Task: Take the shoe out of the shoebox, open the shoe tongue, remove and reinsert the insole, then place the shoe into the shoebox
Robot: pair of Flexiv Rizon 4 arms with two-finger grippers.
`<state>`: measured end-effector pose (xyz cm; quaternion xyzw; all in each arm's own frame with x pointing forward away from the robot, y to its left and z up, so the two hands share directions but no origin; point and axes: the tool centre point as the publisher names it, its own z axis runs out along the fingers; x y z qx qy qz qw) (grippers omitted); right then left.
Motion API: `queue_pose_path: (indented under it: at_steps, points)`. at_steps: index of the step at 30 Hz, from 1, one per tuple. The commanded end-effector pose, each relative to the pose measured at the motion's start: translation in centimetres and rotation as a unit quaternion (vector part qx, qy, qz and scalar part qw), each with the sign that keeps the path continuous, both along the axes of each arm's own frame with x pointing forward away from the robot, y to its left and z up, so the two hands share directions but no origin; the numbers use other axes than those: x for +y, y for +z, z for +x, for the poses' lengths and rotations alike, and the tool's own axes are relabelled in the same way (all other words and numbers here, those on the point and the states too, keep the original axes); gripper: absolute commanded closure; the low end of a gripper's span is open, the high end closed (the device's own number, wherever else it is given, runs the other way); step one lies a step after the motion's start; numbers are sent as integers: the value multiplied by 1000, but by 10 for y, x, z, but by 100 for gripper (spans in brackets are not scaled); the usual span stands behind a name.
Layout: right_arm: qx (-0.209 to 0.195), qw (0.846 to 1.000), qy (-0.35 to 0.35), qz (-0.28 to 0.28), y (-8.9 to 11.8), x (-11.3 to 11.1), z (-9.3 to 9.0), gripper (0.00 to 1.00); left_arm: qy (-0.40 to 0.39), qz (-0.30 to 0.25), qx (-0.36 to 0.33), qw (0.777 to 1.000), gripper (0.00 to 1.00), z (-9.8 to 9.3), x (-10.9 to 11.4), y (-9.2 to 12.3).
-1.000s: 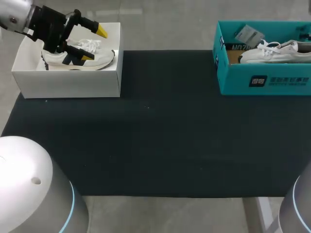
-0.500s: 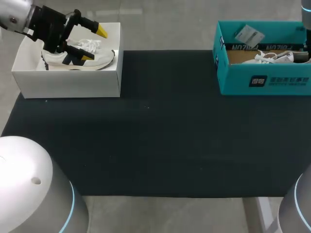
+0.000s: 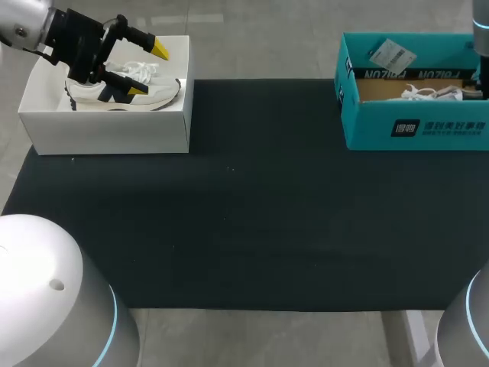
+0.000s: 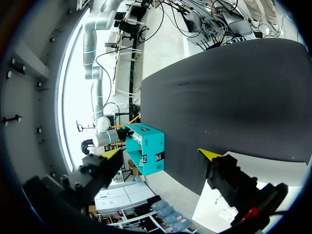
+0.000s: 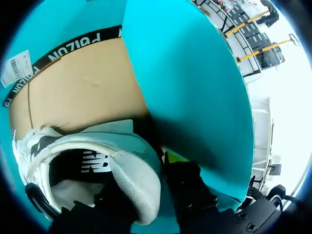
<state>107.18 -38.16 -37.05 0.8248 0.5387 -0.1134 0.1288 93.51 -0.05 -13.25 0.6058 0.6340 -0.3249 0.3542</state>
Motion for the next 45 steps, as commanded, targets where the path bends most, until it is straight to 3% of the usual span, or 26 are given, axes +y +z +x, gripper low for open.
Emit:
queue_pose_path:
  at_steps: [1, 13, 25, 40, 45]
  points:
    - [-9, 1000, 3, -6, 11, 4, 1, 0, 0, 1, 0, 1000, 0, 0, 0, 0]
    - [-59, 998, 5, 12, 68, 20, -12, 0, 0, 1, 0, 1000, 0, 0, 0, 0]
    - [-134, 989, 39, 39, 135, 59, -14, 0, 0, 1, 0, 1000, 0, 0, 0, 0]
    - [-151, 983, 56, 85, 158, 110, -62, 0, 0, 1, 0, 1000, 0, 0, 0, 0]
    - [-131, 980, 91, 120, 163, 126, -84, 0, 0, 1, 0, 1000, 0, 0, 0, 0]
